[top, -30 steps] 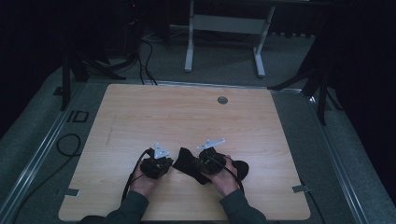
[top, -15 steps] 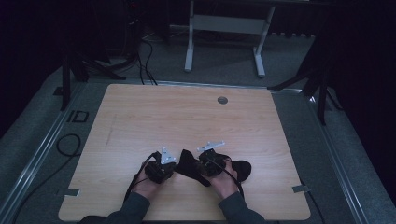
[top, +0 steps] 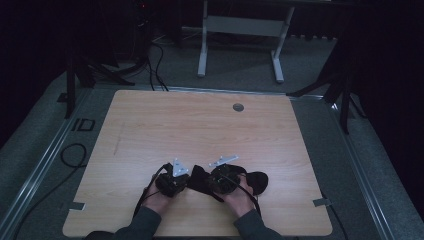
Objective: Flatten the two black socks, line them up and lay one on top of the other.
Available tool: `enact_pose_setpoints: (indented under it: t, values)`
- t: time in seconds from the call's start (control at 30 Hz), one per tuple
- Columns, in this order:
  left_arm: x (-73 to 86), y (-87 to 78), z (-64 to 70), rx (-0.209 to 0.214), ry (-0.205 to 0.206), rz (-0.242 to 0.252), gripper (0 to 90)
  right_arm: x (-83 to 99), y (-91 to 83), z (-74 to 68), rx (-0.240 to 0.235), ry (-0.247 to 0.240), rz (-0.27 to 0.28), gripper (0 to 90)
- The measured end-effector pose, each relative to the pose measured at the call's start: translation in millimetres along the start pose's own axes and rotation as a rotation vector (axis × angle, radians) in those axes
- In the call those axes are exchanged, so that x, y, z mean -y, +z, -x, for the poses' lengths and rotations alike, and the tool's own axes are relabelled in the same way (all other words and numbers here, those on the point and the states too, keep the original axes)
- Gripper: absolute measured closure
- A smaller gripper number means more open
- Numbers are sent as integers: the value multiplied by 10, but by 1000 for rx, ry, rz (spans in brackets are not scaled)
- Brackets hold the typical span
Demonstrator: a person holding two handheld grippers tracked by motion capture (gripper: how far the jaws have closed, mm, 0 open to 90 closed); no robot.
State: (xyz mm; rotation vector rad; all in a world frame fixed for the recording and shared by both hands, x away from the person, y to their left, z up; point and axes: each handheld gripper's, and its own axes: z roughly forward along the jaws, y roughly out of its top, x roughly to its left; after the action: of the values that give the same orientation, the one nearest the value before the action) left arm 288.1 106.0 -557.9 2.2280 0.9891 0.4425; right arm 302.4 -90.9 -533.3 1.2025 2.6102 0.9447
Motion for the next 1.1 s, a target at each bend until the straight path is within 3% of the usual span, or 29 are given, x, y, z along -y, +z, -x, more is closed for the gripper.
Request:
enact_pose_setpoints:
  t: [0.47,0.63,0.87,0.97,1.1]
  values:
    - [1,7,17,-4,-9,6,852,39,32,-25,-52,-28,-8,795]
    - [-6,-3,5,-16,-13,-3,836,67,86,-38,-40,-33,-21,799]
    - [-71,-134,26,-3,-38,69,838,82,98,-57,-23,-31,-13,805]
    - [-107,-152,92,20,-17,90,837,86,100,-60,-22,-34,-11,804]
    - [-129,-77,151,31,8,69,838,93,103,-62,-23,-38,-4,803]
